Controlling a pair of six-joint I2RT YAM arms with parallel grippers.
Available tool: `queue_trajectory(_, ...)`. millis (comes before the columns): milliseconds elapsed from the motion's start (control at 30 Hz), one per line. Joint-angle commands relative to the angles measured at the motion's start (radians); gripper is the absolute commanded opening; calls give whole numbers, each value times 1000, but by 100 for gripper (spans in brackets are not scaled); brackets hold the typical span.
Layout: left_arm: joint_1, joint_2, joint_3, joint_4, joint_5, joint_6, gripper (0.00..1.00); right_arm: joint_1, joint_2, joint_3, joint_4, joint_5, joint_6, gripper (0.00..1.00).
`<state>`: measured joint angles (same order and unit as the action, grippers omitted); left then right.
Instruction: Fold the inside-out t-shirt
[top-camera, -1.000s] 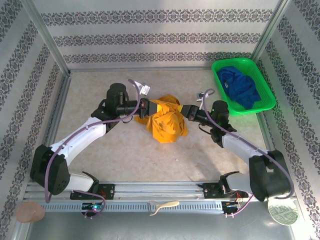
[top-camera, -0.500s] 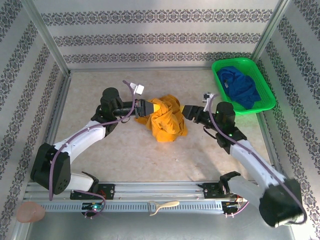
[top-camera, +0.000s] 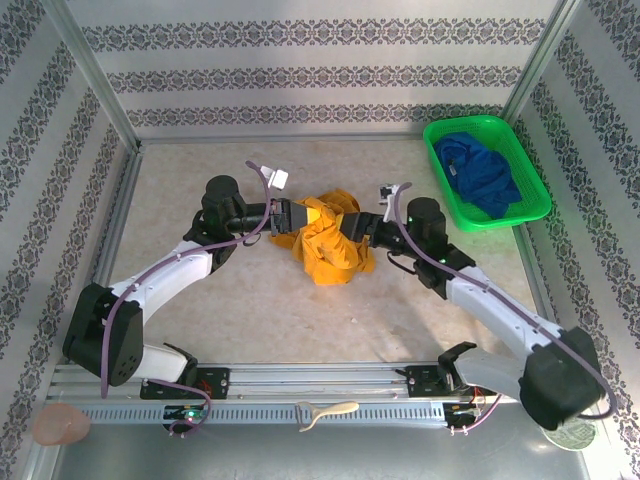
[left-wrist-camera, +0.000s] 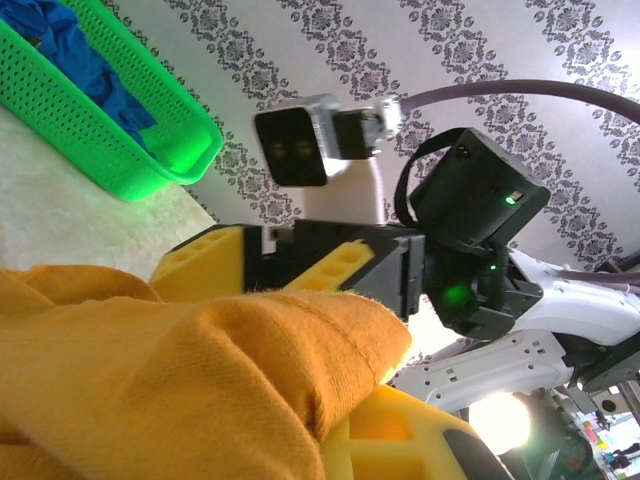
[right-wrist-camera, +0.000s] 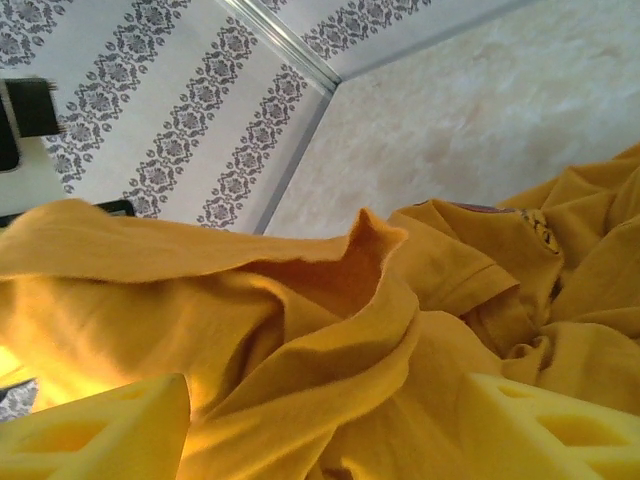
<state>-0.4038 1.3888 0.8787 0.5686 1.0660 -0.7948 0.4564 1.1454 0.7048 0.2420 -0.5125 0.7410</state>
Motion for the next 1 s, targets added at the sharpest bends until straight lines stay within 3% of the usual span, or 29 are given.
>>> queue_trajectory(0, 8, -6, -16, 78, 27, -15, 0, 13, 58, 25, 190, -15, 99, 70)
queue_trajectory(100, 8, -7, -27, 85, 20, -16, 0, 18, 133, 24, 306, -71, 170, 62)
queue_trajectory(133, 8, -8, -33, 86, 14, -13, 0, 17, 157, 21, 343, -95, 196, 53)
queue_trajectory(267, 28, -26, -69, 80, -47, -1, 0, -4, 250, -24, 659, -195, 371, 2)
queue_trajectory(400, 101, -49, -155, 179, -97, -57, 0, -70, 262, -67, 881, -229, 507, 0)
queue_trajectory(667, 194, -28, -281, 268, -113, -91, 1, -88, 132, -69, 930, -302, 492, 0)
queue_trajectory(800, 193, -30, -293, 271, -127, -89, 36, -73, 128, -79, 939, -342, 462, 0)
queue_trajectory(900, 194, -90, -289, 189, -151, -51, 52, -80, 142, -101, 939, -330, 455, 0)
queue_trajectory(967, 192, -162, -281, 68, -196, 8, 57, -80, 157, -106, 939, -327, 452, 0)
